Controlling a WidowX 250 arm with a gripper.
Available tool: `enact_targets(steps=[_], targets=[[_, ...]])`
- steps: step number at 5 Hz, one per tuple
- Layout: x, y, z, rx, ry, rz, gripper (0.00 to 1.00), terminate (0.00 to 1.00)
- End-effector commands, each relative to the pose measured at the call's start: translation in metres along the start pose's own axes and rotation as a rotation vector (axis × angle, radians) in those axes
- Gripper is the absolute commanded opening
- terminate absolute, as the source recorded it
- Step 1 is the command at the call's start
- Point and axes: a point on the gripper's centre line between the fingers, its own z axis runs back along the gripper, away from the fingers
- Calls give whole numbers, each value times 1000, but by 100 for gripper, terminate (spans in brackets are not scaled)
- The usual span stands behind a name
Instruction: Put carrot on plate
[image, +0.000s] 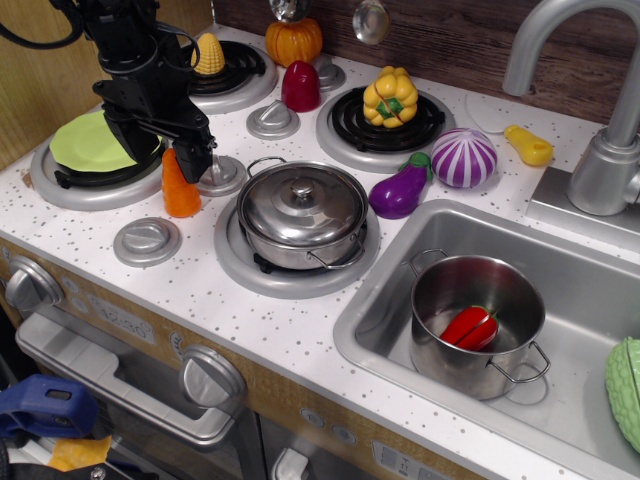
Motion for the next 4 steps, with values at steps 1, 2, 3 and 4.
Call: enact_targets(steps=[1,2,3,4], targets=[[0,0,0,0,0,0,100,0],[1,-2,-3,4,-5,7,100,0],[4,-1,-6,5,2,10,0,0],[5,-3,-4,17,-5,5,0,0]])
